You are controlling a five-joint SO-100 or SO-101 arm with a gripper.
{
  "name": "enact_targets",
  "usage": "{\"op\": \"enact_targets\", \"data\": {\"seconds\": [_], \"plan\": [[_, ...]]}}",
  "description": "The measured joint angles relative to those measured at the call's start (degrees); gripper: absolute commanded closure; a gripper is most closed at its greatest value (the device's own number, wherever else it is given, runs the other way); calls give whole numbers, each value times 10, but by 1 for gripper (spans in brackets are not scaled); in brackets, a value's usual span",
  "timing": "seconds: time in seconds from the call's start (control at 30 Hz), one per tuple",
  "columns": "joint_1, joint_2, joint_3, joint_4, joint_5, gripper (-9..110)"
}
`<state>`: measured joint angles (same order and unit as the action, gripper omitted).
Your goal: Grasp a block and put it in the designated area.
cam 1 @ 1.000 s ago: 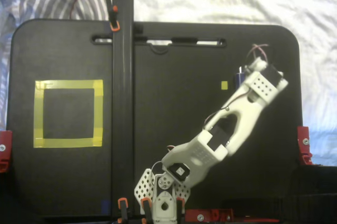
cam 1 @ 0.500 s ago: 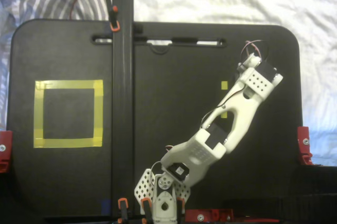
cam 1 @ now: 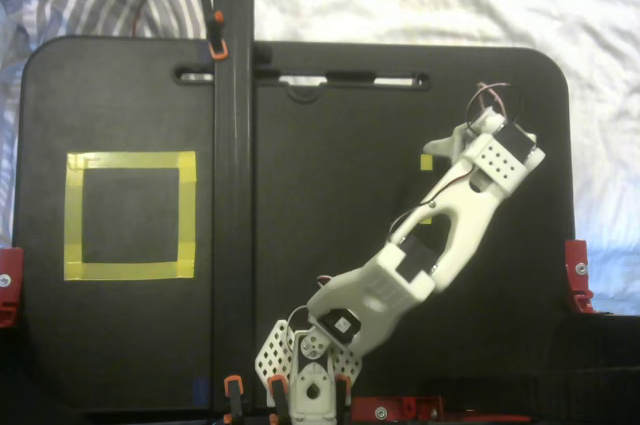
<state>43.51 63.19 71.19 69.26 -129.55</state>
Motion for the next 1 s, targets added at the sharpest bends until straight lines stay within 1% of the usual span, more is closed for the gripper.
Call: {"op": "enact_targets", "data": {"seconds": [0.27, 0.6, 0.73, 0.77, 0.83, 1.0], "plan": [[5, -35, 0, -33, -2, 65], [6, -65, -1, -42, -2, 66], [6, -71, -1, -47, -2, 78], [7, -71, -1, -46, -2, 79], [5, -74, -4, -47, -2, 81], [5, -74, -5, -47, -2, 81]]}}
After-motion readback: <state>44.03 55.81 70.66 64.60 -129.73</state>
